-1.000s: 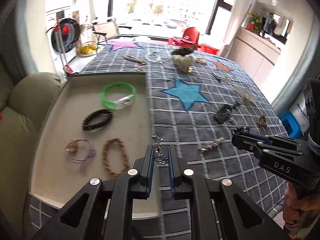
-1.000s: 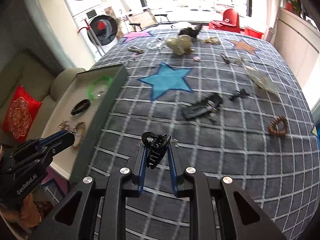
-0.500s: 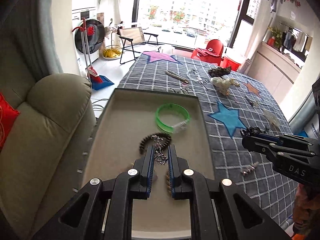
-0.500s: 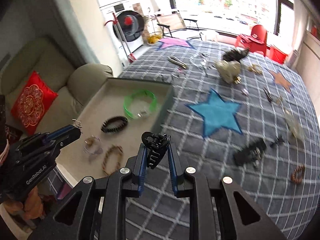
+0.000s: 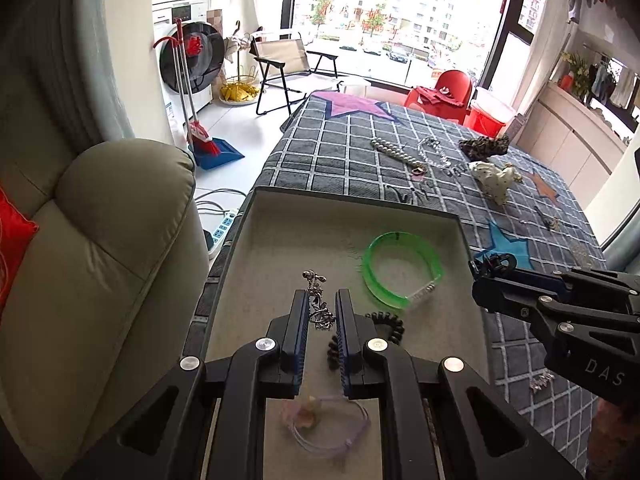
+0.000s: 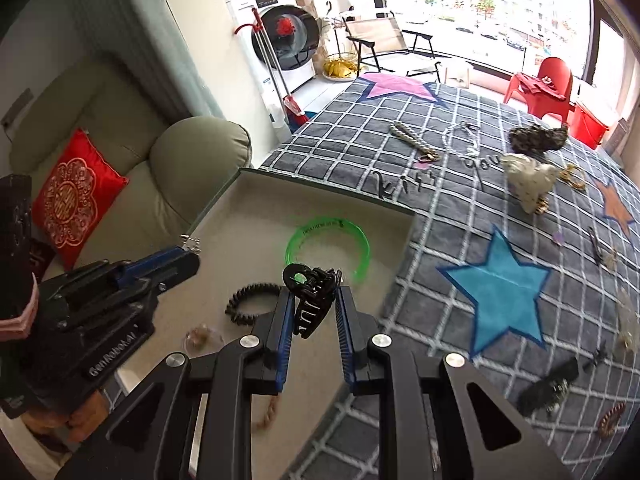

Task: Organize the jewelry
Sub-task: 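Carry the charm and clip into the tray and open both tools to release them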

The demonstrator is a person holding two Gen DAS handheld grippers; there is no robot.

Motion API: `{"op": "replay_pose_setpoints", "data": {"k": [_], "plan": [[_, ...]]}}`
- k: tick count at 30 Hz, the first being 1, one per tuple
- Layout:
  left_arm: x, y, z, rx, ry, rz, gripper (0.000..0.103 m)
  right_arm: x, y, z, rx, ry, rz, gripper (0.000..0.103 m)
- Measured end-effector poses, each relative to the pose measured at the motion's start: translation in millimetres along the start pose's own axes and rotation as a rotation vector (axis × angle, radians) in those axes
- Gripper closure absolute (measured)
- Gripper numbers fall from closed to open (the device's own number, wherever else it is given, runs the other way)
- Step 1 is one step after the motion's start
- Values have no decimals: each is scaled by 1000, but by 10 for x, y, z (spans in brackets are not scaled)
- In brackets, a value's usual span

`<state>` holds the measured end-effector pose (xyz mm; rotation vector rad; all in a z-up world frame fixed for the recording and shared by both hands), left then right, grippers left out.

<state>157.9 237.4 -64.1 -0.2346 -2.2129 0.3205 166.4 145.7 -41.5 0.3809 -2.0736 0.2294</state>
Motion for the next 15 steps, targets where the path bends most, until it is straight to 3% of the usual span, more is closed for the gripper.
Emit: {"op": "replay_pose_setpoints", "data": {"k": [15], "plan": [[-643, 249, -44, 20, 123, -55, 88, -712, 59, -178, -11, 89, -20, 80]]}}
Point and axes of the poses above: each gripper's, at about its wrist camera, not at the fingertips, and x roughly against the way its jaws point, y to its left, z to its underside, the point moved 5 cm from there along -x, roughly the way its jaws point, and after that the axes turned 15 degrees about z, right-handed, at the moved point
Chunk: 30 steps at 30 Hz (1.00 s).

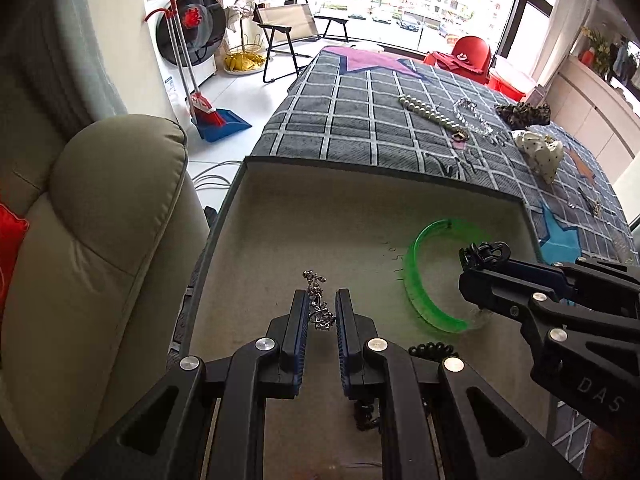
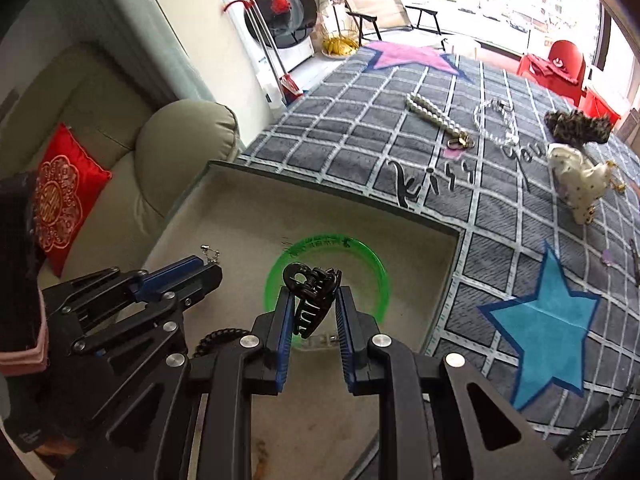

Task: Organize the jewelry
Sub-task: 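Carry the charm and clip into the tray and open both tools to release them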

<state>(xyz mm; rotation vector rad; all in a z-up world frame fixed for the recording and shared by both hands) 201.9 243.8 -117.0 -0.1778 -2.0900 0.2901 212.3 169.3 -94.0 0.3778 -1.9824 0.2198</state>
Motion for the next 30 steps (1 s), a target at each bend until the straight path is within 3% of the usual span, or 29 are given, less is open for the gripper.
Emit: {"op": "replay_pose_setpoints", "data": {"k": [15, 16, 20, 30], "plan": [[-42, 16, -2, 6, 14, -30, 87, -143, 1, -2, -19, 43, -26, 80], [-41, 18, -1, 5, 14, -32, 87, -139, -5, -4, -23, 44, -31, 78], [-46, 7, 3, 5, 18, -44, 87, -54, -58, -40, -59, 27, -59, 54], [-5, -16, 34, -19, 20, -93, 87, 369, -226, 94, -111, -43, -71, 53]]}}
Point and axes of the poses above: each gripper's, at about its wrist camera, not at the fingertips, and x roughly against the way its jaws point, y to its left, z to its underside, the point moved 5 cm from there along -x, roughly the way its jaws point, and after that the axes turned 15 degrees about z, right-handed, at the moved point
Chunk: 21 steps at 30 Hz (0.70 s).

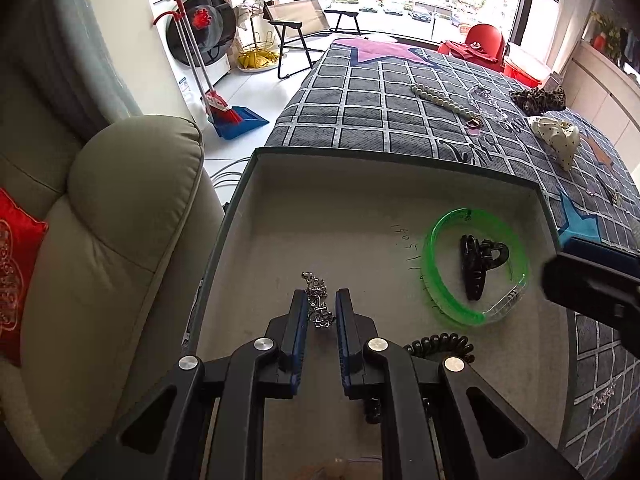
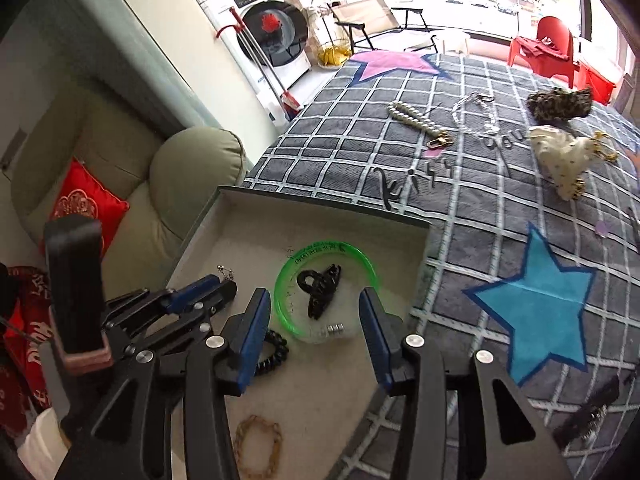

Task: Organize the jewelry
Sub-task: 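Carry the charm and clip into the tray and open both tools to release them, then move both tools back over the bedspread toward the next items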

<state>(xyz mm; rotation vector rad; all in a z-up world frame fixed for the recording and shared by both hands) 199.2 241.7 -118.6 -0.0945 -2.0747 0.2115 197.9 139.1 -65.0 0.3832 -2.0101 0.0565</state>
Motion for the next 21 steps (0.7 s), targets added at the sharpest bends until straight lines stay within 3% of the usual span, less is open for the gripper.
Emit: {"op": "replay_pose_setpoints", "data": {"k": [6, 9, 13, 18, 21], "plan": [[30, 14, 21, -4, -2, -30, 85, 239, -178, 167, -38, -20, -10, 53], [74, -25, 34, -29, -24, -63, 0, 333, -285, 268, -52, -28, -6, 53], [162, -135, 13, -87, -54, -89, 0, 427, -414, 398, -77, -30, -3, 53], [263, -173, 13, -84, -71, -91, 0, 551, -641, 570, -129, -32, 8, 53], [353, -223, 45, -88, -86, -93, 0, 603, -779, 680, -160, -30, 22, 45]]}}
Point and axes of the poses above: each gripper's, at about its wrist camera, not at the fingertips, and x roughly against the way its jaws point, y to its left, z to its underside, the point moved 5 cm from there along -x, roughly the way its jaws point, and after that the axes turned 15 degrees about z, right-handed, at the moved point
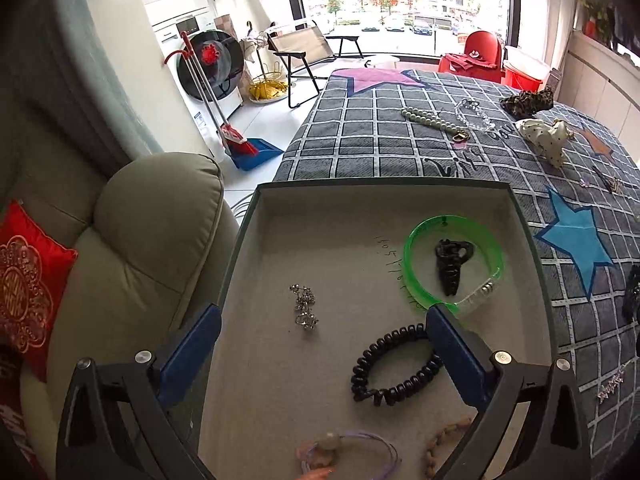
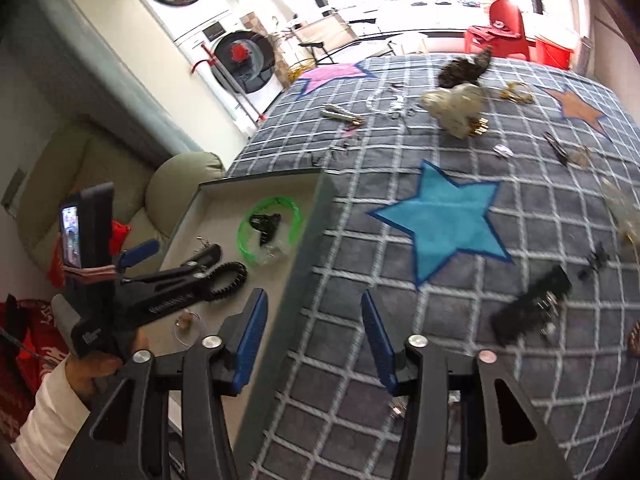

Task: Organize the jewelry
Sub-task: 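Move both tools back over the bedspread toward the next items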

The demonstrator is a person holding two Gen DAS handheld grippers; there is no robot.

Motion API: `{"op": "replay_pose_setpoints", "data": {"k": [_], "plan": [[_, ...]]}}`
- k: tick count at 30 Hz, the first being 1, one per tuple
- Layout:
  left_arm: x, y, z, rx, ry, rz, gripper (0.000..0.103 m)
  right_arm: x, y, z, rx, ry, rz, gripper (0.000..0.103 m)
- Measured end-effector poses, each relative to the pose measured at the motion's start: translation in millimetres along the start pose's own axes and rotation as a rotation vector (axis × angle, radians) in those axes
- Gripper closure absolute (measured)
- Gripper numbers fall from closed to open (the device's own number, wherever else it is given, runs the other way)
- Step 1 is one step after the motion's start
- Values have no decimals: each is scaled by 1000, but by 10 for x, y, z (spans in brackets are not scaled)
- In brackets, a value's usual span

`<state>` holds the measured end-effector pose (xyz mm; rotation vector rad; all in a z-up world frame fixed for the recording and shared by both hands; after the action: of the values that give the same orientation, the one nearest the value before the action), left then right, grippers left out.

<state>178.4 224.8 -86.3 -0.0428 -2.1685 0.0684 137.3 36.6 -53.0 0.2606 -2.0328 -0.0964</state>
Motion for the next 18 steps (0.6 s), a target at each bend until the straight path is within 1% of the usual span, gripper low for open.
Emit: {"op": "replay_pose_setpoints", "data": {"k": [4, 6, 8, 13, 18], "plan": [[158, -85, 66, -6, -17, 8, 0, 72, -198, 156, -33, 4, 24, 39], [243, -154, 101, -11, -22, 21, 0, 117, -290, 243, -51, 8, 27, 33], [330, -236, 130, -18, -32, 30, 0, 166, -375, 322, -65, 7, 34, 24], [571, -539, 224, -48, -47, 83, 0, 284, -589, 516, -95, 11, 41, 23], [774, -905, 341, -97, -69, 116, 0, 377, -909, 754, -165, 20, 62, 22]]}}
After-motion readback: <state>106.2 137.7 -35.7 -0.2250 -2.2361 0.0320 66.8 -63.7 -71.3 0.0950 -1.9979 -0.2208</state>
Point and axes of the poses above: each gripper's, at about its wrist camera, not at the fingertips, and x roughly against the way its jaws point, y to its left, z to its underside, the point moved 5 cm from there along -x, roughly the way its jaws point, and after that the axes turned 15 degrees about z, right-handed, at the moved point
